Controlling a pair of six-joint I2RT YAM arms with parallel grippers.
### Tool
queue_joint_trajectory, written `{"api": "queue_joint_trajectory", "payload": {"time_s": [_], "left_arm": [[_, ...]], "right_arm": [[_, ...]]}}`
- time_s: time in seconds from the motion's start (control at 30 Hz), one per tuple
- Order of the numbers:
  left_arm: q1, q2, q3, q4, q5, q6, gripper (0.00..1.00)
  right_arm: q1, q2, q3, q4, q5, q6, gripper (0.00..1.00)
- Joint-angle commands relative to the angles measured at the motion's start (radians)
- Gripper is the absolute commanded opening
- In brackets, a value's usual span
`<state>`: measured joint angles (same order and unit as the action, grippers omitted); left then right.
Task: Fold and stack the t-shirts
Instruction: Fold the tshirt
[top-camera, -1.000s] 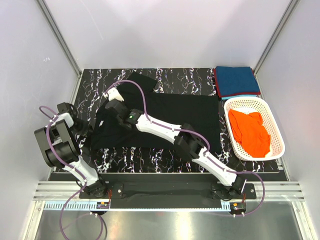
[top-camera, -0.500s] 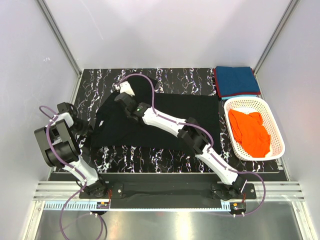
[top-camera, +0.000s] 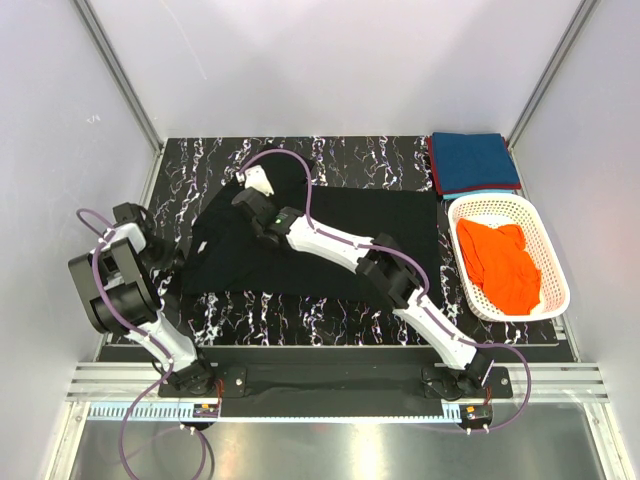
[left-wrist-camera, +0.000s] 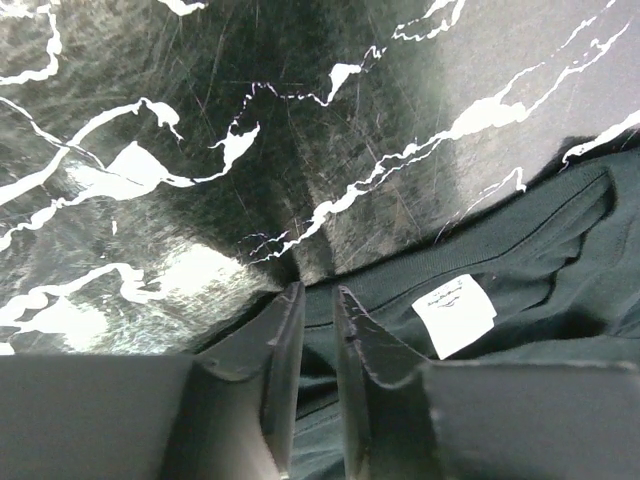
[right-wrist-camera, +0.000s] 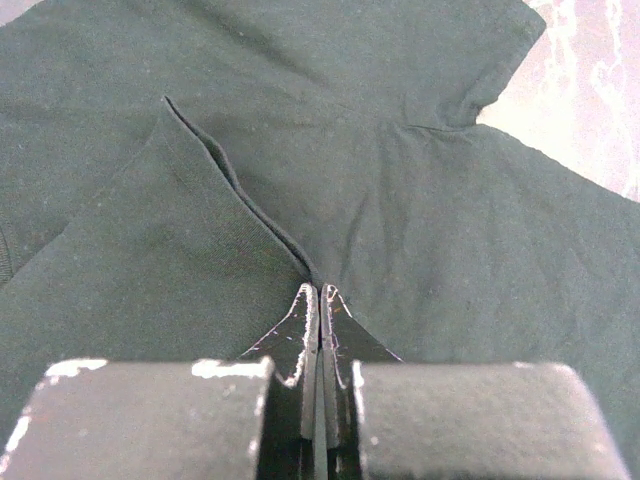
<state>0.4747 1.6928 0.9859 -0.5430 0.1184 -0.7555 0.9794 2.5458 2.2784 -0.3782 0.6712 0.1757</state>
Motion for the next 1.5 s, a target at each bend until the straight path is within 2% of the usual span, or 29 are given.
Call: {"api": "queue_joint_trajectory", "payload": {"time_s": [0.0,0.13,0.23,0.4,0.57,0.77,0.9,1.03,1.13,1.27,1.47], "left_arm": [[0.007,-0.082,0.060,-0.014,-0.026,0.030,0.32],[0.001,-0.179,0.109,-0.031,-0.080,0.097,0.38],[-0.011,-0.237,0.067,-0.029,-0.154,0.094,0.39],[-0.010,-0.257,-0.039,0.003,-0.088,0.116,0.39],[-0.011,-0.304,-0.105,0.017,-0.092,0.148,0.33],[-0.011,-0.357,-0.180,0.034,-0.014,0.151,0.23],[-0.011,-0.415,-0.219,0.031,-0.048,0.157,0.21],[-0.010,-0.446,-0.274,0.047,-0.042,0.148,0.21],[-0.011,-0.441,-0.300,0.064,-0.011,0.139,0.28],[-0.013,-0.458,-0.308,0.066,0.012,0.133,0.30],[-0.015,-0.496,-0.334,0.084,0.026,0.133,0.31]], "right_arm": [[-0.012,-0.102,-0.010,0.044,0.034,0.041,0.00],[-0.013,-0.105,-0.017,0.044,0.024,0.050,0.00],[-0.013,-0.111,-0.026,0.042,0.044,0.059,0.00],[-0.013,-0.117,-0.046,0.042,0.045,0.065,0.00],[-0.013,-0.125,-0.071,0.042,0.036,0.080,0.00],[-0.030,-0.131,-0.079,0.044,-0.004,0.096,0.00],[-0.034,-0.140,-0.092,0.044,-0.024,0.102,0.00],[-0.038,-0.145,-0.114,0.050,-0.042,0.097,0.00],[-0.038,-0.150,-0.129,0.053,-0.061,0.100,0.00],[-0.039,-0.159,-0.148,0.061,-0.050,0.111,0.00],[-0.047,-0.164,-0.166,0.061,-0.045,0.133,0.00]]}}
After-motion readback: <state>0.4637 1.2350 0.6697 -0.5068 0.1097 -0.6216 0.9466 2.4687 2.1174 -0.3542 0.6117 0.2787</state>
